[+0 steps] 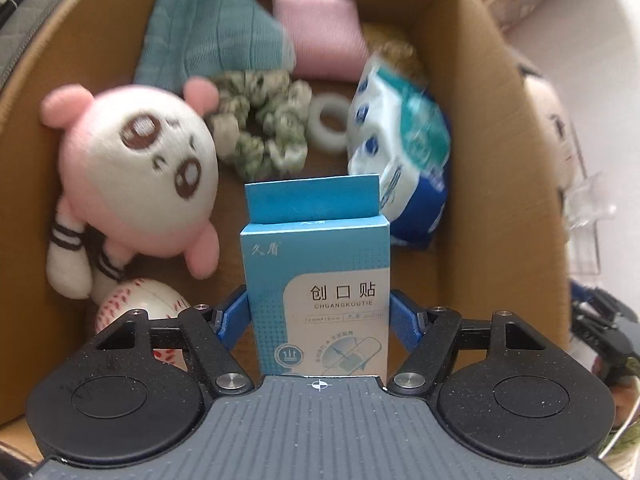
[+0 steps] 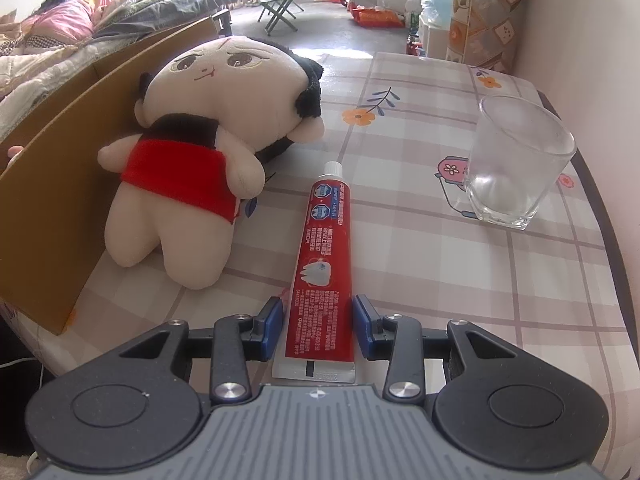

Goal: Organize soft objects
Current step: 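Lower the bandage box into the cardboard box while the right tool lifts the toothpaste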

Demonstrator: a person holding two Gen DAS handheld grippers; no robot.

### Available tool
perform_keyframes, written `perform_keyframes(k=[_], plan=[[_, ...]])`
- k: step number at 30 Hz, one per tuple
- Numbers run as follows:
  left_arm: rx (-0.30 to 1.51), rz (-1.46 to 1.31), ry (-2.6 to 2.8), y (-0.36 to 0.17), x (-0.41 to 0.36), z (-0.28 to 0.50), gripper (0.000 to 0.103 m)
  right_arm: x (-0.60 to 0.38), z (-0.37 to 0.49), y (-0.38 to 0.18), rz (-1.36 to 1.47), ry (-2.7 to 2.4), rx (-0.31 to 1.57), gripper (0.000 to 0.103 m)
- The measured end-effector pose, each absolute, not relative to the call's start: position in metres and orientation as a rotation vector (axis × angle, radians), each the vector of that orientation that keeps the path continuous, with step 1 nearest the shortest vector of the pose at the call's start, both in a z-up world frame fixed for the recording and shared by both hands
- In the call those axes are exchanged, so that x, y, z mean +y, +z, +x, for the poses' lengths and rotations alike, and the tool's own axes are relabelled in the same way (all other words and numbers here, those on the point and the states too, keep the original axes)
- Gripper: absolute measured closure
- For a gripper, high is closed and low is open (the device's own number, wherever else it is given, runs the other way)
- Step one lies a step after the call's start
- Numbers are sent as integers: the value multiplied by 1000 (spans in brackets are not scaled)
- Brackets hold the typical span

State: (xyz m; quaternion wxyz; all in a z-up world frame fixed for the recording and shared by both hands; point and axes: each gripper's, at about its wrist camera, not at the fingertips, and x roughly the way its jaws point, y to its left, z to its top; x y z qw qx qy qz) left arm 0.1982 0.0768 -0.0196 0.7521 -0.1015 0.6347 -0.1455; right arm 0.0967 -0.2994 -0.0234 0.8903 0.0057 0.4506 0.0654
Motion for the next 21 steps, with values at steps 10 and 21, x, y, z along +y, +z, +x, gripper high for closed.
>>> perform_keyframes(k=[10, 21], plan=[[1332, -138, -291, -3, 69, 179, 22, -302, 90, -23, 29, 153, 946, 62], [1080, -216, -302, 46, 91, 140, 10, -292, 85, -17, 10, 147, 990, 60]])
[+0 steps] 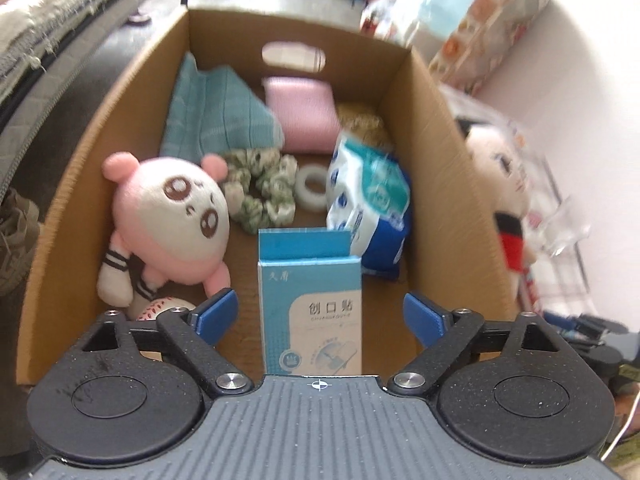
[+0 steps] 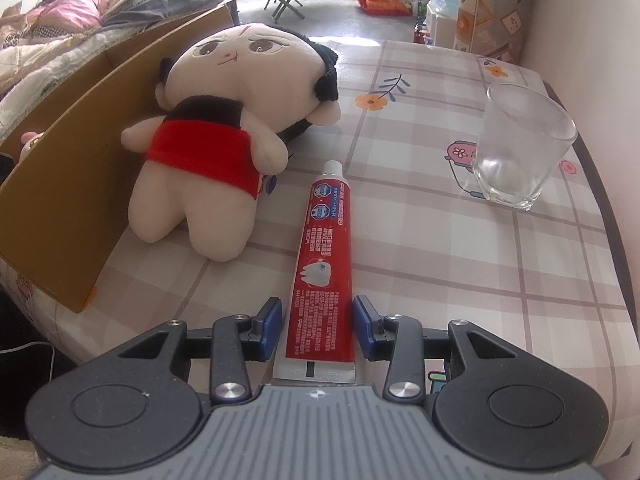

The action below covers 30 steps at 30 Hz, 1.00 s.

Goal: Organize soft objects
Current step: 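Lower the bandage box into the cardboard box while the right tool lifts the toothpaste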

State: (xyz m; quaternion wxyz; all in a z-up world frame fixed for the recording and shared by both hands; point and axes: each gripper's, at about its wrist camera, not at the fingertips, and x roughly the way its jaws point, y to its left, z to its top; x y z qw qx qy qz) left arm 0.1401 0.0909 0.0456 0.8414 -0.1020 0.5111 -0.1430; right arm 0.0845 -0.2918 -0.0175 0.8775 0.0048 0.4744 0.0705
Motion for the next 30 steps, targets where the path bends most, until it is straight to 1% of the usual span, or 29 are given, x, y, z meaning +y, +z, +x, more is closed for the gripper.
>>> perform_keyframes(k=[2, 10, 12, 13, 17, 24, 30], plan=[[1044, -231, -301, 49, 95, 134, 10, -290, 89, -16, 16, 145, 1001, 56], [952, -287, -281, 49, 104, 114, 9, -283, 119, -22, -61, 108, 1011, 56], [937, -289, -278, 46, 104, 109, 9, -286, 122, -22, -34, 101, 999, 61], [928, -288, -280, 46, 105, 106, 9, -288, 121, -21, -17, 93, 991, 68], [899, -274, -286, 44, 103, 98, 9, -299, 111, -17, 74, 75, 956, 68], [925, -192, -281, 40, 99, 106, 9, -322, 84, -4, 237, 51, 886, 68], [1023, -34, -324, 29, 80, 128, 9, -338, 69, 7, 323, 42, 823, 68]])
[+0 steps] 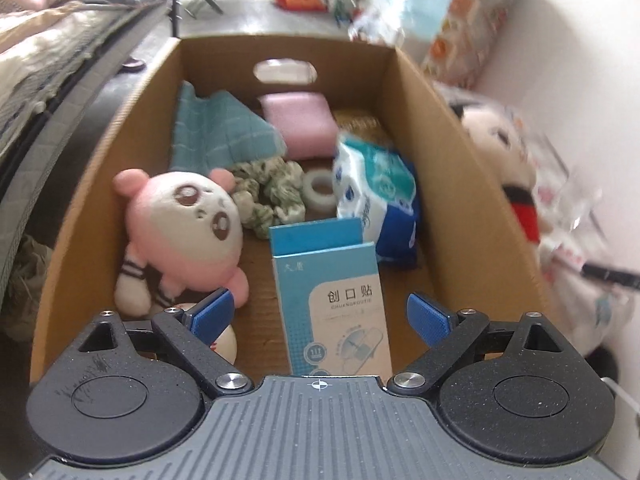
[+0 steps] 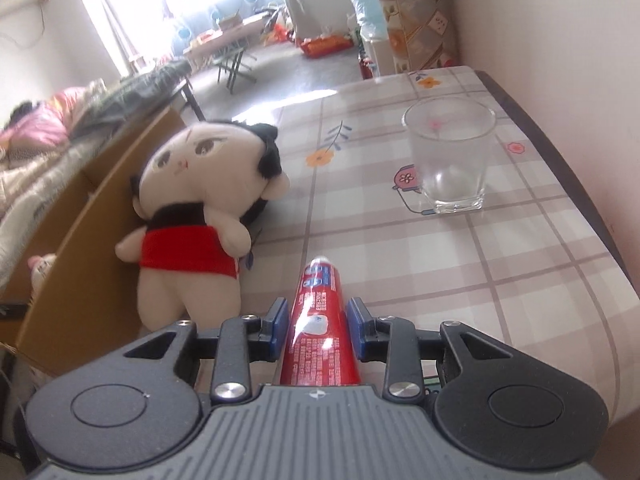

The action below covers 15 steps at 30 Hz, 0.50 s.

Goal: Organize soft objects
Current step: 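Lower the bandage box into the cardboard box while the right tool lifts the toothpaste, then open the left tool and release the bandage box in the box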

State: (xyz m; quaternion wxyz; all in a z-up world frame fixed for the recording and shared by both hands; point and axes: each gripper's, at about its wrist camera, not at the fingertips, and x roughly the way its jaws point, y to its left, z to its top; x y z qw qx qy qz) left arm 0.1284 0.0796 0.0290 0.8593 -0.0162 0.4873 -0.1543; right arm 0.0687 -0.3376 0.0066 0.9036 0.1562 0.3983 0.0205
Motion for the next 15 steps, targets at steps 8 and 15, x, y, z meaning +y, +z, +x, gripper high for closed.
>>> perform_keyframes(k=[8, 15], plan=[[1086, 214, -305, 13, 50, 149, 10, -312, 79, -14, 151, 36, 904, 69], [1095, 309, -299, 3, 37, 156, 10, -290, 96, -16, -44, 40, 939, 67]])
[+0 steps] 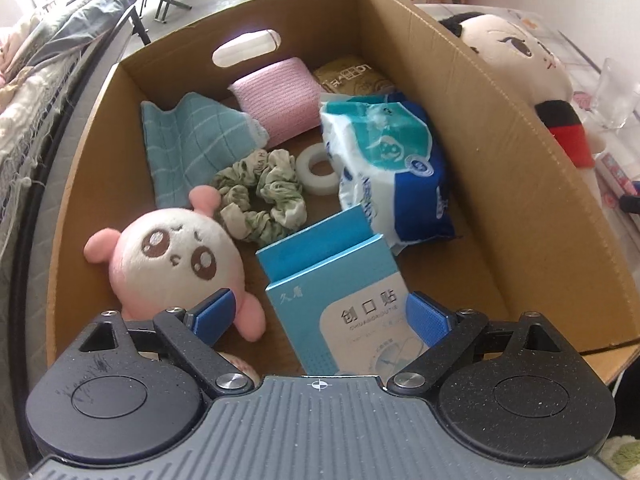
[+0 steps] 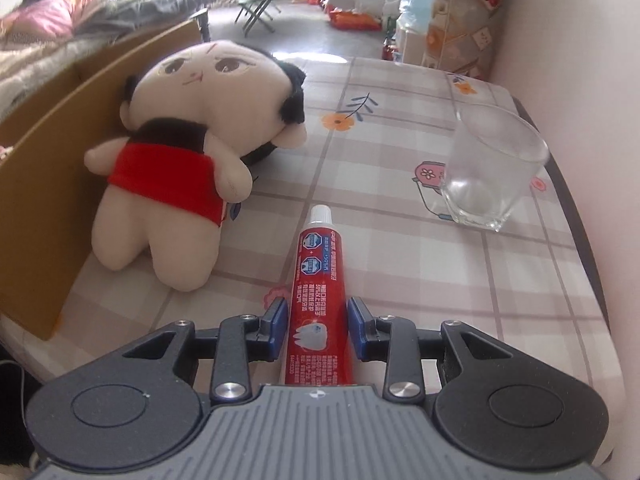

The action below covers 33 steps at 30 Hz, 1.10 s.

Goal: Organize soft objects
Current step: 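Open the left tool and release the bandage box in the box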

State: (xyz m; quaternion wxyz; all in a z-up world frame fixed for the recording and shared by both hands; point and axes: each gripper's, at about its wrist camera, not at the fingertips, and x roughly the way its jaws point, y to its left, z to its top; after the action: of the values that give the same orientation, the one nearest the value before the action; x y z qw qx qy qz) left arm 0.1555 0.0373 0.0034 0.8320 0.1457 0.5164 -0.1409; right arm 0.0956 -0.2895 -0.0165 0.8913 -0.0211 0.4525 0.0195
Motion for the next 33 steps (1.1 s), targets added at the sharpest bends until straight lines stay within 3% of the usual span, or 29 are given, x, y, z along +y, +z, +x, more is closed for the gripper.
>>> perform_keyframes(k=[7, 13, 33], plan=[[1110, 297, -296, 1, 36, 160, 10, -291, 112, -24, -56, 47, 942, 69], [1149, 297, -257, 1, 43, 163, 17, -298, 102, -23, -4, 31, 899, 71], [1258, 260, -169, -15, 38, 178, 17, -341, 81, -22, 227, 48, 827, 71]])
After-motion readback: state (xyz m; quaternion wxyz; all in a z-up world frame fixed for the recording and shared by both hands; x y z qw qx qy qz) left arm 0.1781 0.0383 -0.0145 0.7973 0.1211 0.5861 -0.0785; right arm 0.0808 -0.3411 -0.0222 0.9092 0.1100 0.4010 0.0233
